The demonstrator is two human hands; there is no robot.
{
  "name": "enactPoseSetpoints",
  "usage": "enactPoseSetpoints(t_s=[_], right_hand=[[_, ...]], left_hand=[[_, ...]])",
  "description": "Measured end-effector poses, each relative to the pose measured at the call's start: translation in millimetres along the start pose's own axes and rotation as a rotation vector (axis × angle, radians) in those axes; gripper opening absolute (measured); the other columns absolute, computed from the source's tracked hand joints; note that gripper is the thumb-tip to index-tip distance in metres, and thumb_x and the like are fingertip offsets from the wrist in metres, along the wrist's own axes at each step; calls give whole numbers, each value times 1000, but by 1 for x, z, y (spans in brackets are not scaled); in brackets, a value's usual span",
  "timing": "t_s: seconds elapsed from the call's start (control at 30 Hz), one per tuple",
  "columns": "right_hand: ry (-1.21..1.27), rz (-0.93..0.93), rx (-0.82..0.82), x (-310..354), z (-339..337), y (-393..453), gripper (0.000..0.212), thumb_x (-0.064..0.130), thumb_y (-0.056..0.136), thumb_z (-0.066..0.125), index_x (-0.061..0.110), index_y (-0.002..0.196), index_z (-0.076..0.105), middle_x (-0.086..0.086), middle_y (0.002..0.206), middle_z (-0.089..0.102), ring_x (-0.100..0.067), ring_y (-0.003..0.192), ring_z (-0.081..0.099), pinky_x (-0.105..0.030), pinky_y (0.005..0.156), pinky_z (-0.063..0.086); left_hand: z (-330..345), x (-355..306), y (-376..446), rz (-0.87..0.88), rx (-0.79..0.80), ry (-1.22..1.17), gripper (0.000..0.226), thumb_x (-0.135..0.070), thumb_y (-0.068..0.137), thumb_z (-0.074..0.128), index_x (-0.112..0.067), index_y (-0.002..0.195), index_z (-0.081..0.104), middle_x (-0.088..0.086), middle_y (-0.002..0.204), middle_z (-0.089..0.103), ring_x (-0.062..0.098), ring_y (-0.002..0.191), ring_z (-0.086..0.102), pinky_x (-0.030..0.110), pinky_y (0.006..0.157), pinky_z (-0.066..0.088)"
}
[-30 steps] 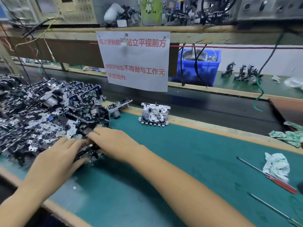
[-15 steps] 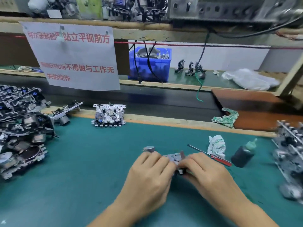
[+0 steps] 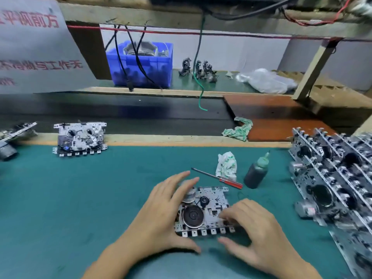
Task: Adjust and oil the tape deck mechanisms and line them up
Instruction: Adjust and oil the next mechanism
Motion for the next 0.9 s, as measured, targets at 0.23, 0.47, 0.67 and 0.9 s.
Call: enactPoseSetpoints(t_s=[0.23,0.47,0.67,0.9], right_hand=[[142,252,-228,-11,0,0,14,39,92,49,26,95,52,6,74,53,-8,72,49,-23,68,41],[129,306,-200,-15,5,-2,13,31,88,50,21,93,57,6,78,54,-9,75,50,-26,68,41],[135,391,-223,-20,2,-3,19,31,89,48,16,91,60,5,80,57,-10,77,53,-29,68,43],[189,470,-286,-22,1,-1,13,31,88,48,22,90,57,15,83,54,-3,82,51,-17,73,40]], left_hand=[[4,10,1,-29,88,-175,110,-77,52,70,-60,138,5,-42,140,13,-15,131,18,9,107,13],[4,9,1,-48,85,-195,109,-76,53,71,-57,140,9,-42,140,14,-14,132,19,9,108,12],[5,1,2,-89,48,-184,96,-54,61,71,-56,138,13,-38,138,21,-11,131,25,16,109,21],[1,4,1,-125,102,-215,116,-73,47,77,-60,137,6,-45,135,17,-21,126,19,1,102,13]])
Point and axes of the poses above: each hand's wrist, its own y-axis towards the middle knuckle, its own z-axis out of the palm, x = y × z, the point moved 2 cm from there along y, towards the middle knuckle
